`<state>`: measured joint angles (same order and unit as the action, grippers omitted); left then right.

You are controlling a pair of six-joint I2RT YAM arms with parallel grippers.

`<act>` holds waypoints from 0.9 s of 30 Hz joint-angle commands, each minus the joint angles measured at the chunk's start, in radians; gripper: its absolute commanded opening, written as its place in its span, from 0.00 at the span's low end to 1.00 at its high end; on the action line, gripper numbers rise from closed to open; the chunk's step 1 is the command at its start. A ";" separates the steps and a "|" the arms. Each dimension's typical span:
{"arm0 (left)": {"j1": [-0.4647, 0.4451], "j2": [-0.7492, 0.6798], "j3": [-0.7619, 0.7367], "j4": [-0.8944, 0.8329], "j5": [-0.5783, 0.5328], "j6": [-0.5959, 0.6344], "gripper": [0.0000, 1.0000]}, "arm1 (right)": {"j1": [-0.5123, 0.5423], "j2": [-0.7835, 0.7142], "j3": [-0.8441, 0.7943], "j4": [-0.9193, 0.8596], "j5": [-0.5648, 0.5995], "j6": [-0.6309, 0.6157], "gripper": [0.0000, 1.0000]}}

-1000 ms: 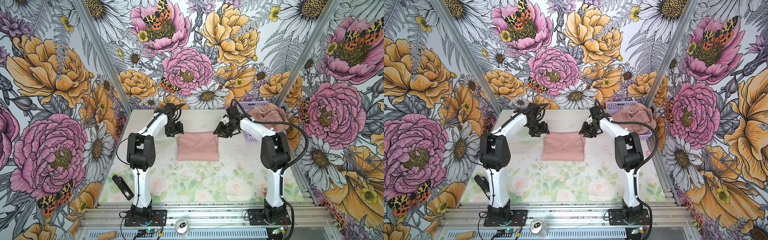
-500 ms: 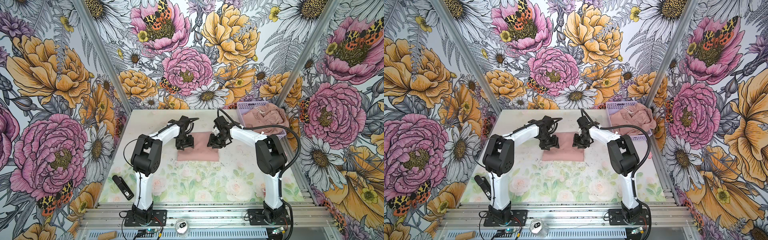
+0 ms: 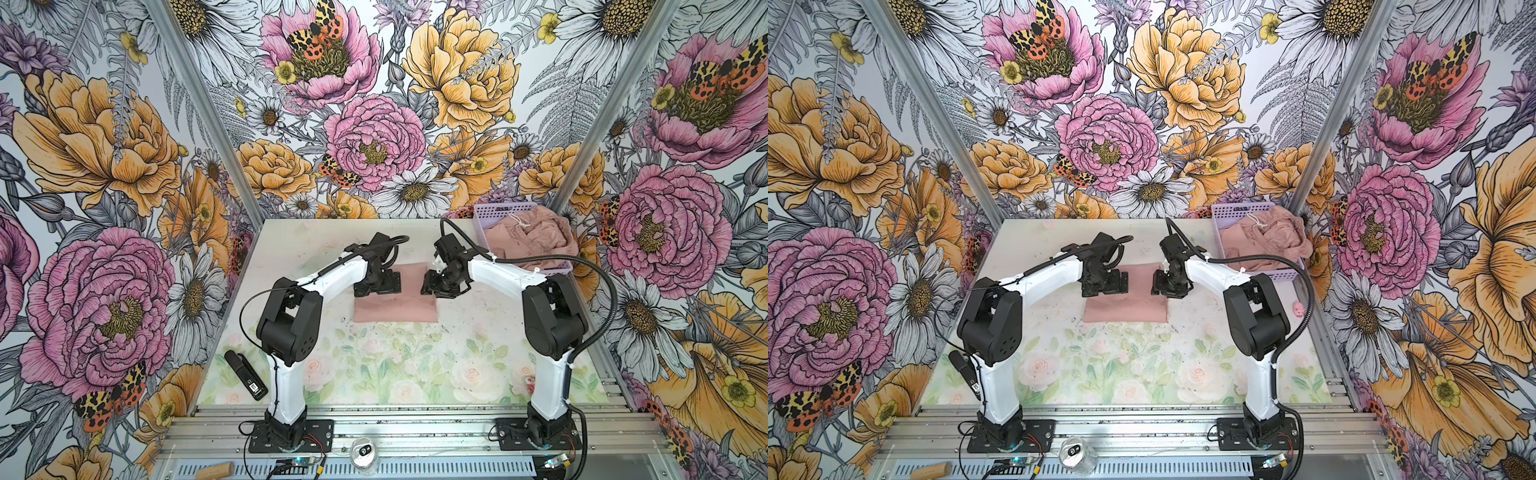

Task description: Fold and stack the mixed laundry pile

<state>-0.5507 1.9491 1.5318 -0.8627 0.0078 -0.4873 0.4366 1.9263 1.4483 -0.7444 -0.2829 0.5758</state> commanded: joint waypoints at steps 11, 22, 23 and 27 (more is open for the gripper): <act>-0.101 0.181 0.129 0.028 -0.113 -0.094 0.99 | -0.081 -0.321 -0.256 -0.009 0.064 -0.019 0.65; -0.046 0.198 0.013 0.023 -0.058 -0.086 0.99 | -0.087 -0.363 -0.263 -0.018 0.060 -0.019 0.66; -0.029 0.190 -0.006 0.018 -0.059 -0.074 0.99 | -0.086 -0.365 -0.260 -0.018 0.058 -0.019 0.66; 0.079 0.139 -0.095 0.013 -0.067 0.011 0.99 | -0.084 -0.369 -0.244 -0.019 0.049 -0.019 0.66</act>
<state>-0.5766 2.0747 1.5246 -0.7712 -0.0429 -0.5346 0.3519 1.6009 1.1679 -0.7639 -0.2359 0.5735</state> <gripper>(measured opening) 0.988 0.659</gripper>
